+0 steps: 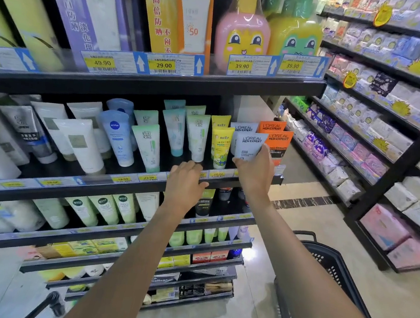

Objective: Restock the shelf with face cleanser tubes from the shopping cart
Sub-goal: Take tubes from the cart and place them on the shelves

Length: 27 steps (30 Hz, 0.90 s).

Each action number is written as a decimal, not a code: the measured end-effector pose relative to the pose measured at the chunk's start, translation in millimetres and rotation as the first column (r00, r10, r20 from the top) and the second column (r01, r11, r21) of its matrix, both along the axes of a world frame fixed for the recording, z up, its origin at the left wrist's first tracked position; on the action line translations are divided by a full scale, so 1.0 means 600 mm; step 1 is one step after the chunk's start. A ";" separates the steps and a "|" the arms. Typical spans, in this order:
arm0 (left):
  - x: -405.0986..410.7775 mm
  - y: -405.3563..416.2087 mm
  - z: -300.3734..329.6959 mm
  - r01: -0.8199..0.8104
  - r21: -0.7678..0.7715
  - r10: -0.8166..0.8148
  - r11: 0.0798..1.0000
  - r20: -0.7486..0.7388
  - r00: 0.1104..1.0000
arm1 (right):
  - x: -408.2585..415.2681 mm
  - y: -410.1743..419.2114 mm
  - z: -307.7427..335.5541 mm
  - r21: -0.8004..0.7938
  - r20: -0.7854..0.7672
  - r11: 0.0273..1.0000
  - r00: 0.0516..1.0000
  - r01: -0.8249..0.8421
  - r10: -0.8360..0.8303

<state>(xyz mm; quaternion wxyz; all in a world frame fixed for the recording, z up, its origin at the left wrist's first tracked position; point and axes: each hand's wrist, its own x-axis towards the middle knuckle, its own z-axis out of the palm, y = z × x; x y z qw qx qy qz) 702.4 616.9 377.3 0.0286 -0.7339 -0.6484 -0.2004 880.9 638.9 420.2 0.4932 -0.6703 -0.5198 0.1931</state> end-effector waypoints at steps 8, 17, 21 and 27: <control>-0.001 0.001 -0.004 0.002 0.009 -0.002 1.000 -0.008 1.000 | -0.012 0.003 -0.011 -0.036 0.161 0.999 0.987 0.017 -0.011; -0.002 0.001 -0.005 0.002 0.020 -0.002 1.000 -0.028 1.000 | -0.012 0.012 -0.012 -0.071 0.231 0.996 0.972 0.062 -0.044; -0.002 0.000 -0.005 -0.002 0.022 0.003 1.000 -0.029 1.000 | -0.010 0.014 -0.013 -0.076 0.228 0.995 0.973 0.062 -0.043; 0.002 0.000 -0.001 -0.005 0.009 0.005 1.000 -0.027 1.000 | -0.009 0.014 -0.013 -0.085 0.230 0.995 0.972 0.060 -0.039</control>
